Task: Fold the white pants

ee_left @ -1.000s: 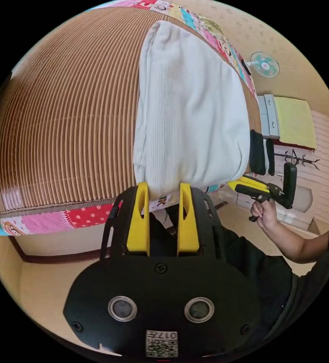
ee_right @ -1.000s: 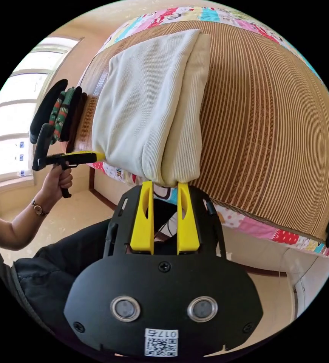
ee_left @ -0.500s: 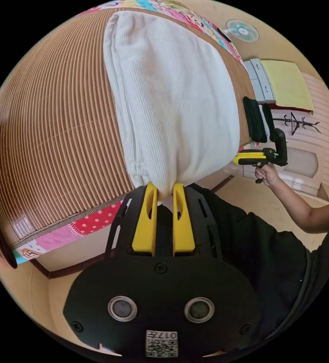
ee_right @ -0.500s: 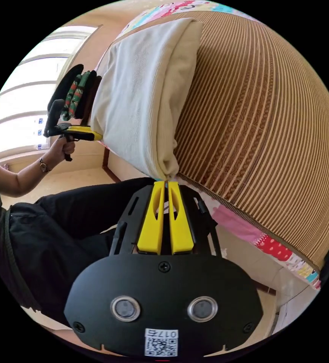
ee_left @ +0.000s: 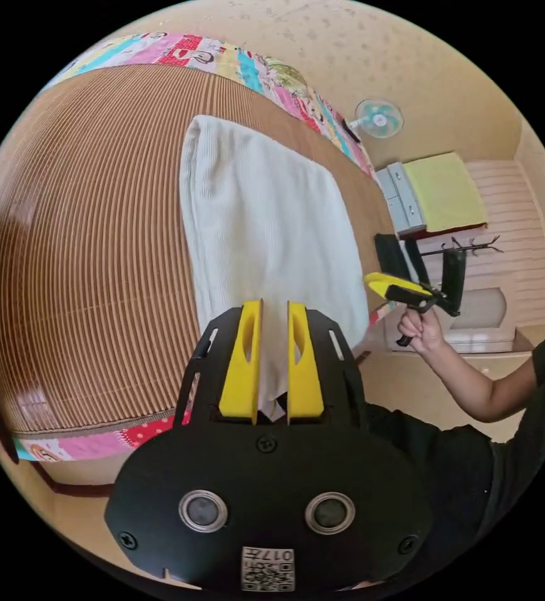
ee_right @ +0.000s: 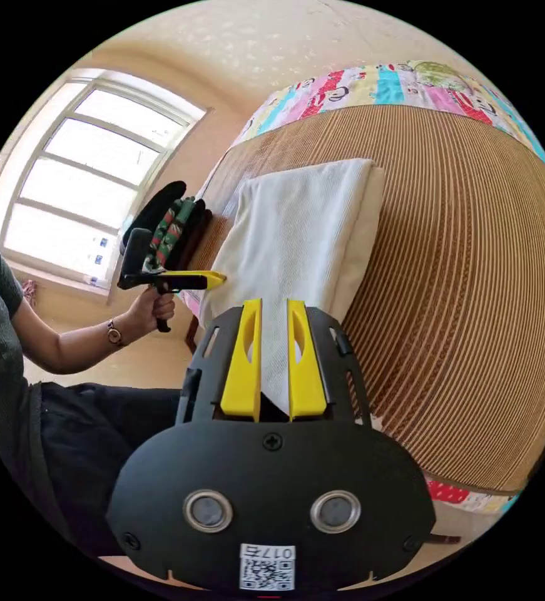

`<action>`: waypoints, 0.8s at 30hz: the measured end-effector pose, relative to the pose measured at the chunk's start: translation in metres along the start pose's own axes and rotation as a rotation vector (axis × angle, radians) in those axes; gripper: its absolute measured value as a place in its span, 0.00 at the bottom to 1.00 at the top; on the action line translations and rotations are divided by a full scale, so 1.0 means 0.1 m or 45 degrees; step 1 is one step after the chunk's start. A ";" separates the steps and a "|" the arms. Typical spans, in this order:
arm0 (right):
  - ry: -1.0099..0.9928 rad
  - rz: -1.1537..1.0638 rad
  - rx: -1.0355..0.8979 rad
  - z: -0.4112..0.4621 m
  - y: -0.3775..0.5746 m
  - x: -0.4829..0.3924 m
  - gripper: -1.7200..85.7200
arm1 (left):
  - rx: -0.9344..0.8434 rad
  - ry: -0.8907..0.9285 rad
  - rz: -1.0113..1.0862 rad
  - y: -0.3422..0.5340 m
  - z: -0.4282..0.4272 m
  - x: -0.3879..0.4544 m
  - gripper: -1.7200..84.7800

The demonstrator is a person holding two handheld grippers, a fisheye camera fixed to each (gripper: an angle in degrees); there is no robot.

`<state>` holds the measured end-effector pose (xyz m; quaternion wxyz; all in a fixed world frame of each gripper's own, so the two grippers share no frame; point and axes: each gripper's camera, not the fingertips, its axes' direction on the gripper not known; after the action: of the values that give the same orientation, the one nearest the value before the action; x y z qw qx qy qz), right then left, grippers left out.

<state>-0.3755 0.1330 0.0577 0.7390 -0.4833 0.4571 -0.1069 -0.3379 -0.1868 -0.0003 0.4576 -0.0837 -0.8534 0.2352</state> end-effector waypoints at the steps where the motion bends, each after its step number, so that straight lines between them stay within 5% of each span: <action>1: 0.078 -0.019 -0.061 0.10 -0.03 0.03 0.06 | -0.062 -0.185 0.004 -0.02 0.13 -0.02 0.05; 2: 0.308 -0.017 -0.154 0.25 -0.02 0.15 0.05 | -0.053 -0.206 0.011 0.00 0.15 -0.06 0.05; 4: 0.267 0.116 -0.134 0.19 0.03 0.45 0.04 | 0.039 -0.132 -0.117 0.00 -0.08 -0.10 0.07; 8: 0.206 0.417 0.262 -0.58 0.33 0.75 0.07 | 0.338 -0.038 -0.139 0.05 -0.75 -0.03 0.14; 14: -0.303 0.403 0.081 -0.15 0.22 1.27 0.25 | 0.058 0.086 -0.306 -0.27 -0.10 -0.48 0.22; 18: -0.536 0.331 -0.146 0.43 -0.11 1.45 0.23 | -0.125 -0.040 -0.357 -0.39 0.40 -0.58 0.20; 21: -0.481 0.361 -0.209 0.68 -0.26 1.31 0.20 | -0.073 0.107 -0.449 -0.29 0.52 -0.69 0.16; 24: -0.484 0.356 -0.146 0.94 -0.31 0.93 0.19 | -0.027 0.012 -0.477 -0.16 0.36 -0.78 0.15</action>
<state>-0.2414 0.1188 0.0404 0.7907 -0.4680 0.3776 0.1152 -0.3222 -0.2408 -0.0670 0.4966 0.0708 -0.8543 0.1364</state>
